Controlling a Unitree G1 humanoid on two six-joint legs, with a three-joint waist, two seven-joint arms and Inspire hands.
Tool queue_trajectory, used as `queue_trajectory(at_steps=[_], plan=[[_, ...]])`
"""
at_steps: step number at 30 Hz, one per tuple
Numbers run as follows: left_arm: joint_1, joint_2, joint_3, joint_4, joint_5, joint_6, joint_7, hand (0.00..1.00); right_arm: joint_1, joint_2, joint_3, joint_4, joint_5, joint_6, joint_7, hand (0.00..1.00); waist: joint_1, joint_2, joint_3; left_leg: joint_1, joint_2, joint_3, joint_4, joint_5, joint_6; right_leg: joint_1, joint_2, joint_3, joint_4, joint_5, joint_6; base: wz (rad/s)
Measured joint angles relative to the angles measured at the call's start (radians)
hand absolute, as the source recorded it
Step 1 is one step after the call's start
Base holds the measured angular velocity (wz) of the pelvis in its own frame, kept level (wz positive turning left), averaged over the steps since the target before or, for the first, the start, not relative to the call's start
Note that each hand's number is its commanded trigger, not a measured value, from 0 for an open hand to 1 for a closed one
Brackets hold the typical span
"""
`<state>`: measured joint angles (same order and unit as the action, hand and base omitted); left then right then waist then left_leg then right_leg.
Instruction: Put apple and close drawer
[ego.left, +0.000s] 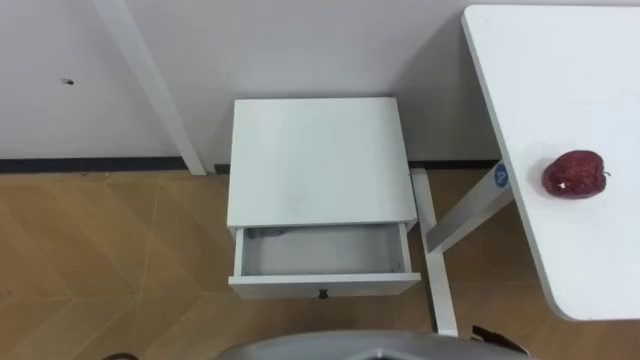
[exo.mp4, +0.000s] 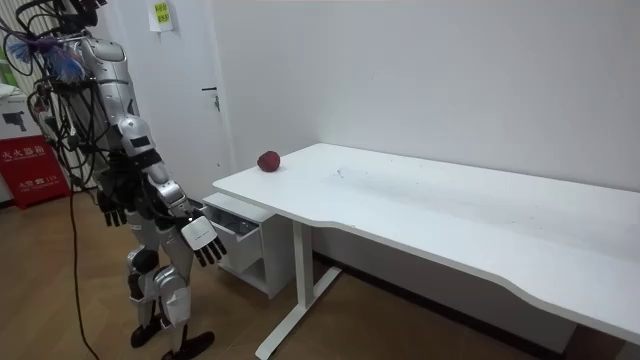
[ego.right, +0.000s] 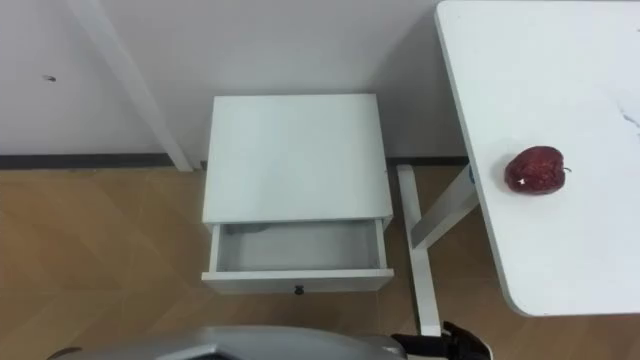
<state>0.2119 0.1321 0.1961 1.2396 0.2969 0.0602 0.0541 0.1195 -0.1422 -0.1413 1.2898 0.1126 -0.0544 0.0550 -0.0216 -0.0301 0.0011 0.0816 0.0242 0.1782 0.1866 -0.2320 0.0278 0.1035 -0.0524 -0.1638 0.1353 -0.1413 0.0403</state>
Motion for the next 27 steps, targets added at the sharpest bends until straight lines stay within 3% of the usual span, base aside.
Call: queue_trajectory(at_steps=[8, 14, 21, 27], plan=[[0.000, 0.000, -0.003, 0.000, -0.002, 0.000, 0.005, 0.00, -0.001, 0.000, 0.002, 0.002, 0.010, 0.000, -0.013, 0.00, 0.002, -0.006, 0.0038, 0.001, 0.000, 0.006, -0.002, 0.000, 0.000, -0.002, 0.000, 0.009, 0.000, 0.000, 0.000, 0.00], [-0.001, 0.002, -0.004, 0.000, -0.011, -0.006, 0.030, 0.00, -0.002, 0.000, -0.001, 0.005, 0.175, 0.002, -0.045, 0.00, 0.000, -0.010, 0.0038, 0.001, 0.000, 0.011, -0.002, 0.000, 0.000, -0.006, 0.000, 0.014, 0.001, 0.000, 0.000, -0.01], [0.026, 0.004, 0.083, -0.004, -0.013, -0.035, 0.046, 0.00, -0.004, -0.002, -0.236, -0.052, 0.531, 0.000, -0.080, 0.00, -0.027, -0.010, 0.0035, 0.018, 0.000, 0.016, -0.003, 0.000, 0.000, -0.001, 0.002, 0.025, 0.004, 0.000, 0.000, -0.05], [0.029, 0.017, 0.128, -0.004, -0.012, -0.071, 0.071, 0.00, -0.012, -0.009, -0.439, -0.180, 0.968, -0.022, -0.176, 0.00, -0.059, -0.007, 0.0014, 0.016, -0.001, 0.040, -0.005, 0.000, 0.000, -0.018, 0.005, 0.046, 0.019, 0.000, 0.000, -0.10]])
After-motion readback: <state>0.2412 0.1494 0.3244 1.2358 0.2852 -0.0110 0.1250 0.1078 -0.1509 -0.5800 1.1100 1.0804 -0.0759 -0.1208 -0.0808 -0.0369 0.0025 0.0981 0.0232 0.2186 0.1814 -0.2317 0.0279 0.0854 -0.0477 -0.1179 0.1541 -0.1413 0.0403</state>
